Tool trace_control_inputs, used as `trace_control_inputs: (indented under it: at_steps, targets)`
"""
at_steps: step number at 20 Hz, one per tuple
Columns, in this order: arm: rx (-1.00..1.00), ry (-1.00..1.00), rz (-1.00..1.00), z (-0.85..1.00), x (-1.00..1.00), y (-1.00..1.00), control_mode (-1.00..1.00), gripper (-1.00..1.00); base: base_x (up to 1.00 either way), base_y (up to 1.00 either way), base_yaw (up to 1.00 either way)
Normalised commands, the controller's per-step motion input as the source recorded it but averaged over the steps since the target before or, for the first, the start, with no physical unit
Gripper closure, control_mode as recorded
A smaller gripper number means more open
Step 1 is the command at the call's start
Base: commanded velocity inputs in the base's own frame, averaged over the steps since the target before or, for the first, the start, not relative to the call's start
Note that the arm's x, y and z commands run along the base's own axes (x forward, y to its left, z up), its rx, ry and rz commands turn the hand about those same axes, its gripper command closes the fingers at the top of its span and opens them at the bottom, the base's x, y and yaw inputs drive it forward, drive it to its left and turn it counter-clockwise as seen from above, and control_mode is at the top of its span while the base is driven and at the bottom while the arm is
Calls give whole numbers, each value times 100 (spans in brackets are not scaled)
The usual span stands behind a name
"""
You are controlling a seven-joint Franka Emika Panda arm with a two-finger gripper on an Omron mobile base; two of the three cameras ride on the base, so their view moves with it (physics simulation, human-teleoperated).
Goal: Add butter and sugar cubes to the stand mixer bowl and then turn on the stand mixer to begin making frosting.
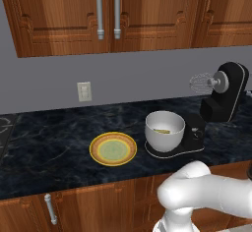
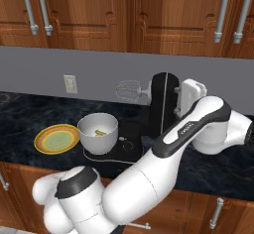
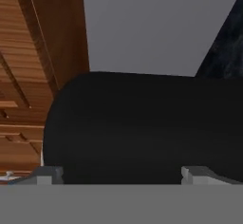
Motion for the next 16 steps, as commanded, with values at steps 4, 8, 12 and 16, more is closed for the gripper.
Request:
trace_control_inputs:
  at_steps: [4, 8, 12, 16]
  targets:
    - [0, -6, 8, 0, 17, 23, -100, -100, 0, 0, 0]
    - [-1, -5, 9, 0, 8, 40, -100, -100, 0, 0, 0]
    - [-4, -3, 9, 0, 0, 66, -100, -100, 0, 0, 0]
    - [-9, -1, 7, 0, 0, 86, -100, -100, 0, 0, 0]
